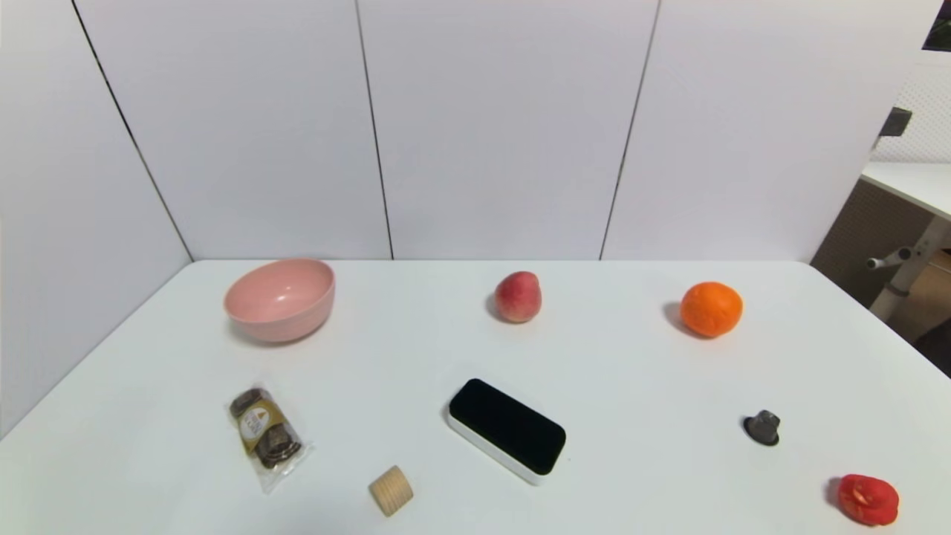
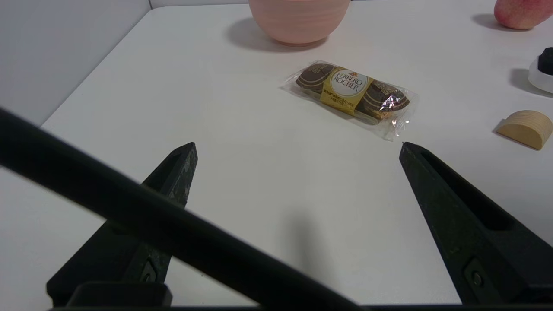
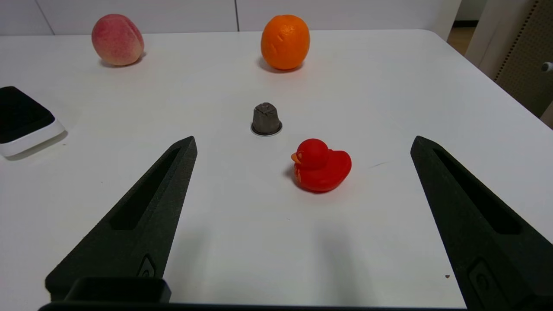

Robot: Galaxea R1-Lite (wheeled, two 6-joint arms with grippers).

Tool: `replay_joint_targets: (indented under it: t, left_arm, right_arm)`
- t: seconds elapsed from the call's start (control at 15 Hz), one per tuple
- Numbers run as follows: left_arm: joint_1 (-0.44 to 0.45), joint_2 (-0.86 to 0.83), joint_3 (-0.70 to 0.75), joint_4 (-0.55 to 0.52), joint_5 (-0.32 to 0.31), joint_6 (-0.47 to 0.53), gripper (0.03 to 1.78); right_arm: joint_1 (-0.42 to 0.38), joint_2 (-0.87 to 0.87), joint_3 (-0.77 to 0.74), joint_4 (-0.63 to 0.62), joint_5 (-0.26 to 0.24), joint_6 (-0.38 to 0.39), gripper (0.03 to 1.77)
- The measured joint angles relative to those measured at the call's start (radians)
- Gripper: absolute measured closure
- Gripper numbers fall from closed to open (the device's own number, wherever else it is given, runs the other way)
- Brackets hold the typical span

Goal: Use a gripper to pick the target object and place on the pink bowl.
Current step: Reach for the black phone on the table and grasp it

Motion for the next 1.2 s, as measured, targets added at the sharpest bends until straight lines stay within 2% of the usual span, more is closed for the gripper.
replay_joint_targets:
  t: [0.93, 1.2]
  left_arm:
    - [0.000, 0.003, 0.000, 0.000, 0.001, 0.004, 0.12]
    - [0.002, 0.072, -0.033, -0.006, 0.000, 0.010, 0.12]
  right_arm:
    - [-0.001, 0.000, 0.000, 0.000, 0.000, 0.000, 0.09]
    - [0.000, 0.000, 0.000, 0.000, 0.000, 0.000, 0.09]
